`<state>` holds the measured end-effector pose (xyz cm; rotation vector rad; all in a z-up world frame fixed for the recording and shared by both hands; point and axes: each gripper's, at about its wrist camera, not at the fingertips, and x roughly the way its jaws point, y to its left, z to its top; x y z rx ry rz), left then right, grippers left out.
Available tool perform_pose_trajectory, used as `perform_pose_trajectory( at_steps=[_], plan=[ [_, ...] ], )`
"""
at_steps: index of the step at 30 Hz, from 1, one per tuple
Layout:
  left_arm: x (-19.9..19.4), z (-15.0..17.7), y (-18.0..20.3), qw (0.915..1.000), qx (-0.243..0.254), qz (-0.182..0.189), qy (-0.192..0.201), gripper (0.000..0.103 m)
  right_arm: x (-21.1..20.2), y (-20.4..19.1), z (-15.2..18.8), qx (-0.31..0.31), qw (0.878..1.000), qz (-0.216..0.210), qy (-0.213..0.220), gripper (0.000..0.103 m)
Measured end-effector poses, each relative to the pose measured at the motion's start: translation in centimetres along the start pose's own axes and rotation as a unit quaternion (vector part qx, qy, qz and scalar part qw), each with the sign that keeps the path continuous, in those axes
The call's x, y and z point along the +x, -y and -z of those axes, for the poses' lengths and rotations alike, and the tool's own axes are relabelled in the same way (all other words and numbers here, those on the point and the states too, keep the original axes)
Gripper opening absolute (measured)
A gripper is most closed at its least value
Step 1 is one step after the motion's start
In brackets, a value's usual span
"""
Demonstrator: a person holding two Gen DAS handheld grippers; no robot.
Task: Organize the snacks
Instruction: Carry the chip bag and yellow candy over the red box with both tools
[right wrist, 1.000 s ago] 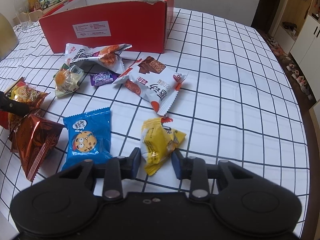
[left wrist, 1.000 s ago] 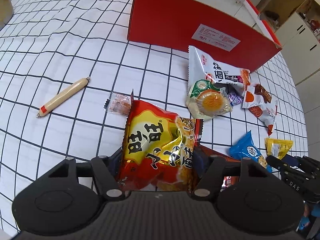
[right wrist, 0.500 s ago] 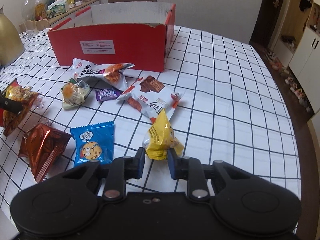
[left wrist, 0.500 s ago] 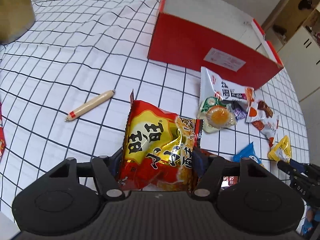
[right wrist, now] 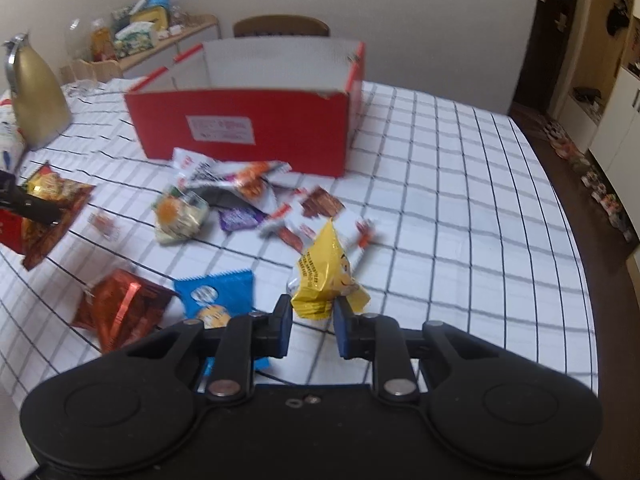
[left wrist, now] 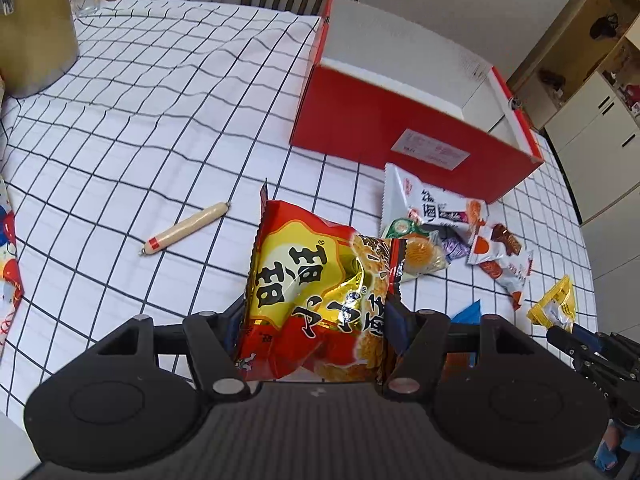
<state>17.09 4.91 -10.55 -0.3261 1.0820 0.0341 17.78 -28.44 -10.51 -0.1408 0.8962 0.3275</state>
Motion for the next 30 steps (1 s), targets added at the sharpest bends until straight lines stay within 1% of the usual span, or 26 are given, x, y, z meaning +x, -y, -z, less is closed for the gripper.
perform_pose_trajectory(
  at_steps=[3,6,11,16,21,24,30],
  plan=[
    [-0.6,-0.7,0.4,0.9999,-0.003,0.007,0.007,0.066,-0.8,-0.7,-1.3,-0.008,1.0,-0.014,0.011,0.02],
    [-1.4,-1.6,1.2,0.9997,0.005,0.011,0.02,0.066,-1.5,-1.2,-2.8,-0.007,0.999,-0.032,0.02,0.02],
    [-2.0,-3.8,2.7,0.9987,0.025,0.017,0.042,0.066,-2.0,-2.2,-5.7,-0.019,0.998,-0.048,0.042,0.02],
    [-2.2,-6.7,4.3,0.9968,0.044,0.017,0.065,0.066,-1.6,-3.1,-9.1,-0.045,0.996,-0.041,0.066,0.02],
    [-1.7,-9.6,5.3,0.995,0.059,0.014,0.079,0.066,-0.6,-3.9,-12.3,-0.064,0.994,-0.035,0.086,0.02],
    [-0.9,-11.5,5.7,0.9944,0.068,0.012,0.081,0.066,0.6,-4.2,-14.0,-0.066,0.994,-0.033,0.086,0.021],
    [1.4,-15.3,6.7,0.993,0.084,-0.003,0.083,0.066,3.7,-4.8,-16.6,-0.067,0.995,-0.02,0.077,0.021]
  ],
)
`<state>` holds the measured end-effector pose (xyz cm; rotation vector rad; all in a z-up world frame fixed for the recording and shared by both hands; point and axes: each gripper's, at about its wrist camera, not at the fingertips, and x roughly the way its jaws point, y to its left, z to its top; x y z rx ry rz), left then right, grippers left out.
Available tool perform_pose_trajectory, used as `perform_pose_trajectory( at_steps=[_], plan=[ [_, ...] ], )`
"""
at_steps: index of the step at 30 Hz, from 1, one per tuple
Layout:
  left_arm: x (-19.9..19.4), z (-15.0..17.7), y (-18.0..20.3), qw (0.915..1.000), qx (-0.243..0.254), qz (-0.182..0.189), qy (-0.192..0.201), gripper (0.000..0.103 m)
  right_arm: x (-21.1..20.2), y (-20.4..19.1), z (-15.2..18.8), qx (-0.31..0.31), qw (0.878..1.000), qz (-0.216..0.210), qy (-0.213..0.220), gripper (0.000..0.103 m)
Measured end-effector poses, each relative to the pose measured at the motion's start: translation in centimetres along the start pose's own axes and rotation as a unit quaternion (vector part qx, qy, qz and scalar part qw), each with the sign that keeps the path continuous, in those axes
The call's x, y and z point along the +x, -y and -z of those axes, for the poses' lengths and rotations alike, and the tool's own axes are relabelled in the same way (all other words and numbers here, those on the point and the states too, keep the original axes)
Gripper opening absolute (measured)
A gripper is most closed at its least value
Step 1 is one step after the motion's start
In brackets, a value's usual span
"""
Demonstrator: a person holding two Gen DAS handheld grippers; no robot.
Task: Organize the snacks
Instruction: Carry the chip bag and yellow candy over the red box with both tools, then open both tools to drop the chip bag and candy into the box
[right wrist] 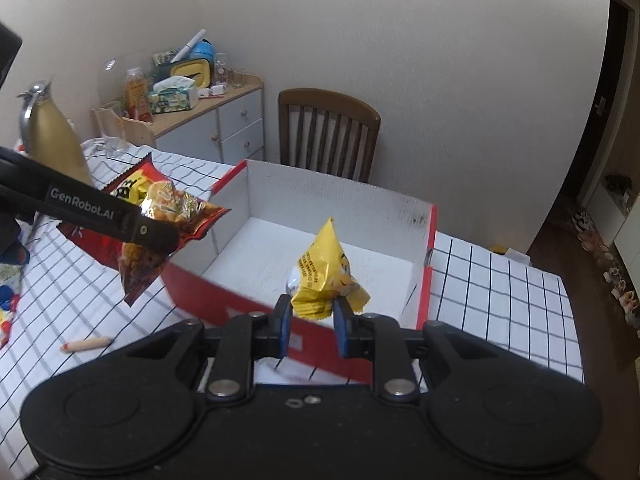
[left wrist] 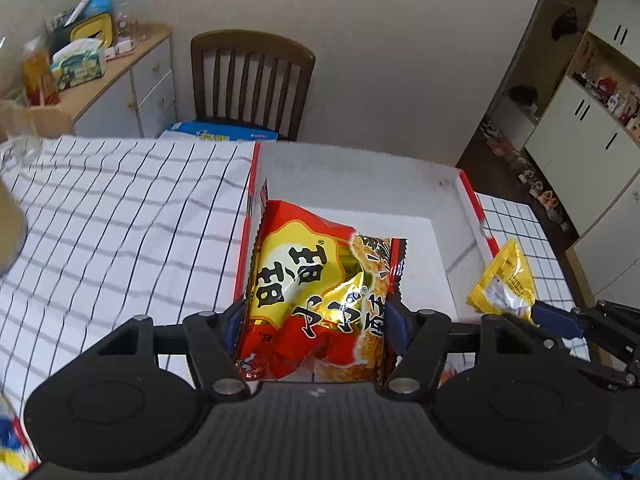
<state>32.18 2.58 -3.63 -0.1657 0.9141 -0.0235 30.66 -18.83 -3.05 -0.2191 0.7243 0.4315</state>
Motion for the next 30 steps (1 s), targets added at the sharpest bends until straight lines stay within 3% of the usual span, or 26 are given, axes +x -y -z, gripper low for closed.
perform_pose_trajectory(
  at_steps=[10,19,30],
  plan=[
    [7.3,-4.1,1.4,0.9987,0.032,-0.023,-0.033,0.066,6.4,0.7,-1.8,0.0,0.999,0.022,-0.047,0.021],
    [13.2,-4.6,3.0,0.9922,0.07,-0.054,-0.088,0.066,11.4,1.2,-2.0,0.022,0.993,0.012,-0.116,0.021],
    [17.0,-4.5,3.6,0.9846,0.09,-0.054,-0.14,0.066,14.8,1.4,-1.8,0.041,0.986,0.011,-0.16,0.021]
  ],
)
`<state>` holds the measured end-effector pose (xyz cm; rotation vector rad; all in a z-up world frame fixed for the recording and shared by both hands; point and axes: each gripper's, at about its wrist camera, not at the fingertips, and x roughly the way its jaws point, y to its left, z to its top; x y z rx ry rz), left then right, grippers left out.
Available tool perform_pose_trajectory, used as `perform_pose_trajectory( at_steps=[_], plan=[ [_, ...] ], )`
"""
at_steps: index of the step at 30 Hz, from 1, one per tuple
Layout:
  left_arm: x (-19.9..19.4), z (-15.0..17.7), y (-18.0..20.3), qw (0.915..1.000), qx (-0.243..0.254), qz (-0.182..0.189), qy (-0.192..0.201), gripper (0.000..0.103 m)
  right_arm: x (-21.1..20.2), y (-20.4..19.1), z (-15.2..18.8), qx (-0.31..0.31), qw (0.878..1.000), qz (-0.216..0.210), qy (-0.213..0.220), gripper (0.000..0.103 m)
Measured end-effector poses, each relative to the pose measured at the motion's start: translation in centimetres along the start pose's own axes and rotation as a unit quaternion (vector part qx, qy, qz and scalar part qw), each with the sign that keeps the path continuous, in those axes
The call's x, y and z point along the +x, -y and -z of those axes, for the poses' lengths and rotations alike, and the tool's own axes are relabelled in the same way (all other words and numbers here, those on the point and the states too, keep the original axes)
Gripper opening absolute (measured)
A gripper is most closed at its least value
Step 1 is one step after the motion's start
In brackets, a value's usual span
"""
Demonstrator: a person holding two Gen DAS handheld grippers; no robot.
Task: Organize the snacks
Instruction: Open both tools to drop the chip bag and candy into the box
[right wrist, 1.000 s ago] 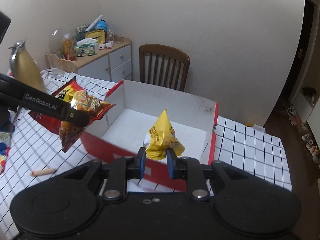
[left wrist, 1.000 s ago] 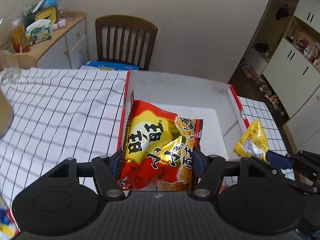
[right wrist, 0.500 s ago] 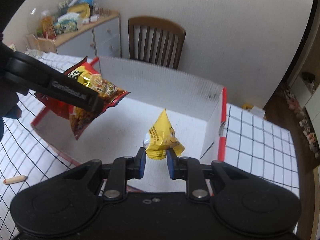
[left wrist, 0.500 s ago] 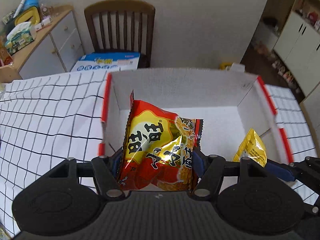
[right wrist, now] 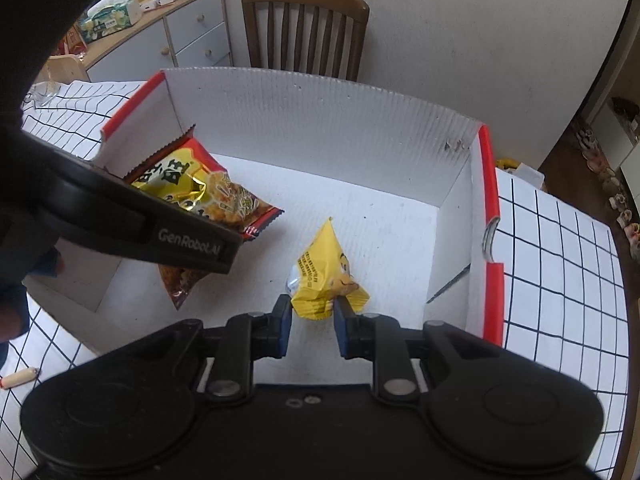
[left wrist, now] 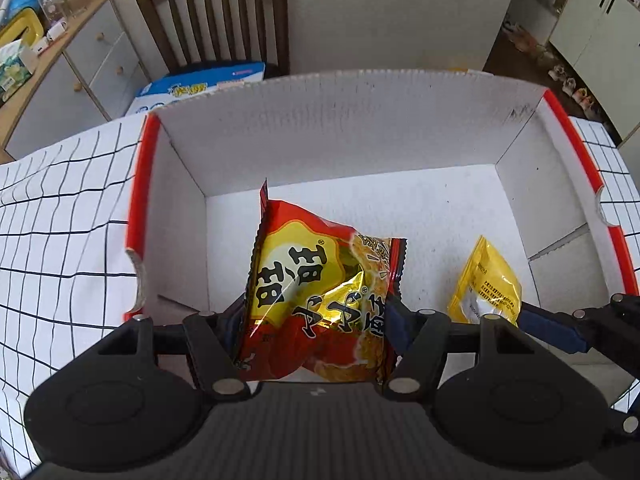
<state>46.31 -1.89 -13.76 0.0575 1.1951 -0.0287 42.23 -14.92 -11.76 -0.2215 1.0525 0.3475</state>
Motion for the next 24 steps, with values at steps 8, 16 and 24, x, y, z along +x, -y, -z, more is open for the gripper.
perform_pose_trajectory(
  at_steps=[8,16,24],
  plan=[
    [1.3,0.2,0.3,0.9995,0.002,0.003,-0.03,0.067,0.9,0.1,0.0,-0.003,1.0,0.015,-0.013,0.023],
    [1.5,0.3,0.0,0.9991,-0.015,0.015,-0.036,0.071,0.2,0.6,0.2,0.009,1.0,0.015,-0.008,0.03],
    [-1.1,0.9,0.7,1.0,0.0,0.004,0.007,0.074,-2.0,0.9,0.5,0.009,1.0,0.016,0.008,0.041]
  ],
)
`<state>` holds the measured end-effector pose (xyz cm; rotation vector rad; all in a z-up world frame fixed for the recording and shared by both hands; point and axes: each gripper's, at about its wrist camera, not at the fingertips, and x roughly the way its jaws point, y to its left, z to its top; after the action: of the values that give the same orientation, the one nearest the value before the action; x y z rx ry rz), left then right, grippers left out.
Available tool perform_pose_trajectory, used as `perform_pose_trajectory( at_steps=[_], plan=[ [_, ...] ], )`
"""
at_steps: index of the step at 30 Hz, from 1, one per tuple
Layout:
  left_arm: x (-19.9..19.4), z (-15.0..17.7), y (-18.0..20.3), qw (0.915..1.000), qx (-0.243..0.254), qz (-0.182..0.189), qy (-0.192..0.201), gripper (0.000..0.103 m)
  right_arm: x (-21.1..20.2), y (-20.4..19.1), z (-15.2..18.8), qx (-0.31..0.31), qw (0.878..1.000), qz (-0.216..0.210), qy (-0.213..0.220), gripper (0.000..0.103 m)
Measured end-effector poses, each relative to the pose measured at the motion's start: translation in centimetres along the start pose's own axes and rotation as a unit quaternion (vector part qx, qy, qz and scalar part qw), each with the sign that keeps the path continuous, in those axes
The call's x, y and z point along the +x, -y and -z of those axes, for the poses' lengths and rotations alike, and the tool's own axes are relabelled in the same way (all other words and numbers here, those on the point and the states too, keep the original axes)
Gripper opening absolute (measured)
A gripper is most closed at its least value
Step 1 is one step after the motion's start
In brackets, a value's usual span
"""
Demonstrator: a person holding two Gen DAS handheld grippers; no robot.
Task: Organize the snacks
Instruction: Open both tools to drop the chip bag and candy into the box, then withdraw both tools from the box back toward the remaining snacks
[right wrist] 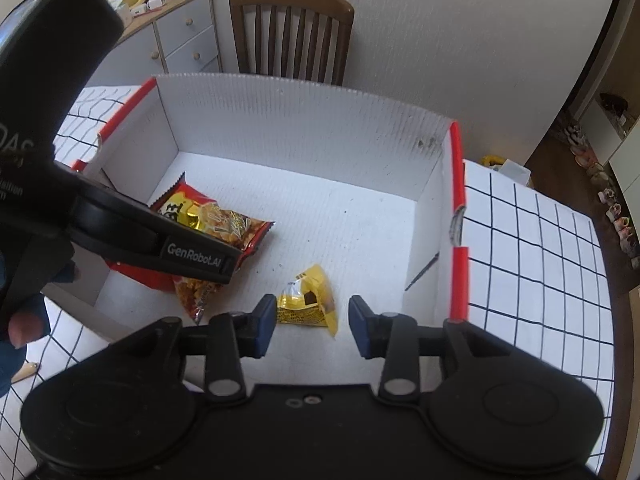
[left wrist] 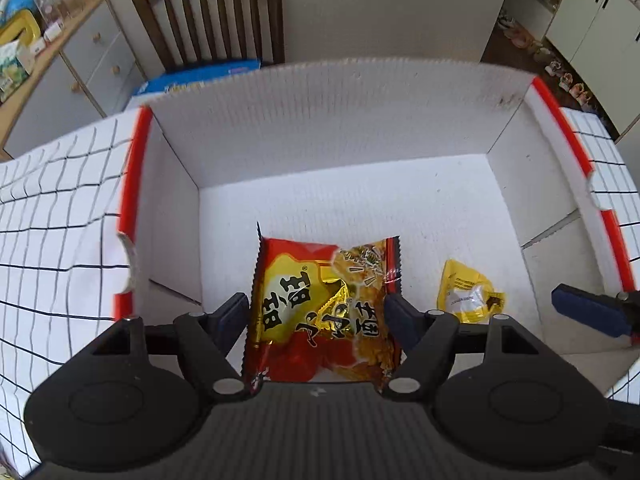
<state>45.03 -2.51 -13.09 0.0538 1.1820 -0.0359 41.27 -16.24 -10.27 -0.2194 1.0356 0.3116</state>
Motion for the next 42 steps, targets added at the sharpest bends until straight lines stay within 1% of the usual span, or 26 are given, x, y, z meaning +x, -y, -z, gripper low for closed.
perform_pose_trajectory(
  at_steps=[2,4,7,11,15,18,21,25,29,33,35,42],
  plan=[
    [-0.9,0.2,-0.3,0.9999,-0.008,0.007,0.007,0.074,-0.8,0.2,0.1,0.002,1.0,0.001,0.007,0.044],
    [-1.8,0.4,-0.5,0.9998,-0.013,0.011,0.013,0.074,-1.5,0.4,0.2,0.005,1.0,-0.002,0.012,0.044],
    [-3.3,0.9,-0.7,0.9995,-0.017,0.007,0.027,0.074,-2.7,0.5,0.5,0.005,1.0,-0.004,0.022,0.046],
    [-5.5,1.6,-0.9,0.9988,-0.021,0.004,0.045,0.074,-4.3,0.6,0.8,0.005,0.999,-0.008,0.038,0.053],
    [-7.8,2.5,-0.8,0.9978,-0.023,-0.002,0.062,0.074,-6.2,0.5,1.2,0.004,0.998,-0.016,0.055,0.054],
    [-9.4,3.2,-0.7,0.9971,-0.027,0.003,0.071,0.074,-7.5,0.7,1.6,0.005,0.998,-0.023,0.065,0.054],
    [-11.1,4.2,-0.2,0.9963,-0.025,-0.001,0.083,0.074,-8.9,0.8,2.0,0.003,0.997,-0.027,0.075,0.055],
    [-13.2,5.4,0.4,0.9947,-0.023,-0.008,0.1,0.074,-10.5,1.0,2.7,0.001,0.995,-0.032,0.091,0.061],
    [-15.2,7.0,0.8,0.9927,-0.026,-0.011,0.118,0.074,-12.1,1.1,3.4,-0.002,0.994,-0.041,0.102,0.064],
    [-17.0,8.5,0.9,0.9906,-0.03,-0.009,0.133,0.074,-13.6,1.2,4.3,-0.002,0.992,-0.053,0.113,0.065],
    [-17.9,9.3,1.0,0.9897,-0.032,-0.007,0.139,0.074,-14.4,1.4,4.7,-0.001,0.991,-0.061,0.119,0.07],
    [-20.4,12.5,1.4,0.9864,-0.04,-0.004,0.159,0.074,-16.9,1.2,6.7,-0.012,0.987,-0.079,0.14,0.076]
  ],
)
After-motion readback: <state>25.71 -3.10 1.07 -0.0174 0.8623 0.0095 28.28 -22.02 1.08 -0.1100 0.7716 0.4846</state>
